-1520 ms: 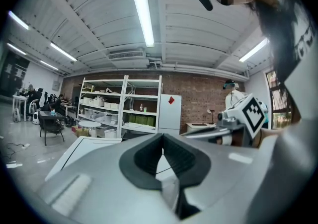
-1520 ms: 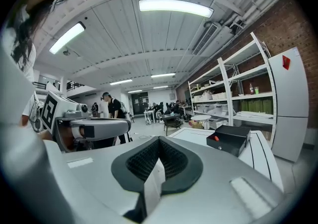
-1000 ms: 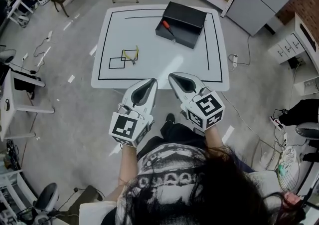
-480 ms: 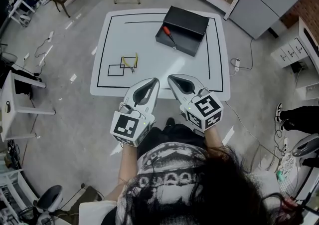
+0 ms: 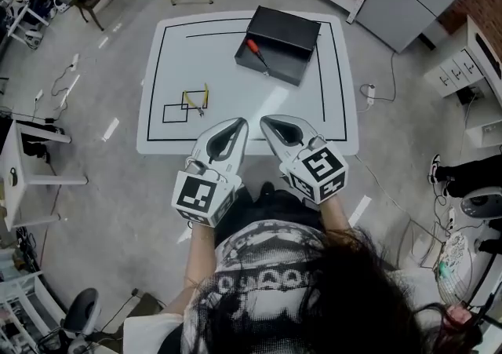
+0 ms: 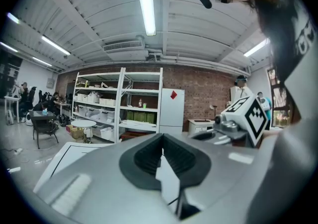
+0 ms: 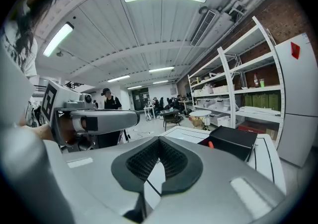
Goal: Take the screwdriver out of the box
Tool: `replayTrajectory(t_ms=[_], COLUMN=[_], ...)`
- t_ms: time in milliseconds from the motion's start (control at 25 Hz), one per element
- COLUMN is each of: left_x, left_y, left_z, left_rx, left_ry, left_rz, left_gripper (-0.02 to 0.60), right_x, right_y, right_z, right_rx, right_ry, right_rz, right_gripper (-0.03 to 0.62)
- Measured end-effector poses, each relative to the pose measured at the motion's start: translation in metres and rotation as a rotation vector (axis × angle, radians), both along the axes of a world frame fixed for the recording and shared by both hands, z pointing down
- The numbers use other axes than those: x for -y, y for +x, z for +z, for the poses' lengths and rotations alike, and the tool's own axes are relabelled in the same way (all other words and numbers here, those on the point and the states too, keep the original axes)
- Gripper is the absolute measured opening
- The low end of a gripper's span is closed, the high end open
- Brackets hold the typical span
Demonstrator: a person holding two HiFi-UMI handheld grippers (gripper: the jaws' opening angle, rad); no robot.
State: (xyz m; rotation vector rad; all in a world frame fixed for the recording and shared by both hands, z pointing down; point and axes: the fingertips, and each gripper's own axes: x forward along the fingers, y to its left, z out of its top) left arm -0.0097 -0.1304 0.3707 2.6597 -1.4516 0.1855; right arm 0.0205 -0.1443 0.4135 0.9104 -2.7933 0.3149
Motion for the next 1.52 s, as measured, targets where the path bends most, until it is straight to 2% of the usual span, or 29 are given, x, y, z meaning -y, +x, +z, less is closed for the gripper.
replayTrajectory(t_ms=[400,680,1200,1360,1520], left_x=[0.017,0.047,0.121,0.140,0.157], left_y=[-0.013,-0.037,-0.093,-0.111,-0.127], left_z=[0.006,0.006,0.009,0.011,0.016], left_rx=[0.017,0.020,0.014,0.010,0.004], left_ry=[-0.018,-0.026,-0.039,-0.047,-0.058], left_rz=[0.016,0.045,0.171,0.216,0.238], left_gripper=[0.000,0.000,0.000,0.000,0.000], right_x=[0.025,0.063,0.166,0.203,0.241], right_y=[-0.004,-0.017,-0.043,-0.047,-0.052], right_z=[0.008,0.014,0.044,0.062,0.080], right_rx=[-0.006,-0.040,-0.187,-0.246,-0.262], right_ry=[-0.017,-0.021,-0.041,-0.068,-0.114], right_rz=[0.039,0.093,0.232,0.269,0.283], right_gripper=[-0.005,-0.005,-0.003,-0.003,0.015])
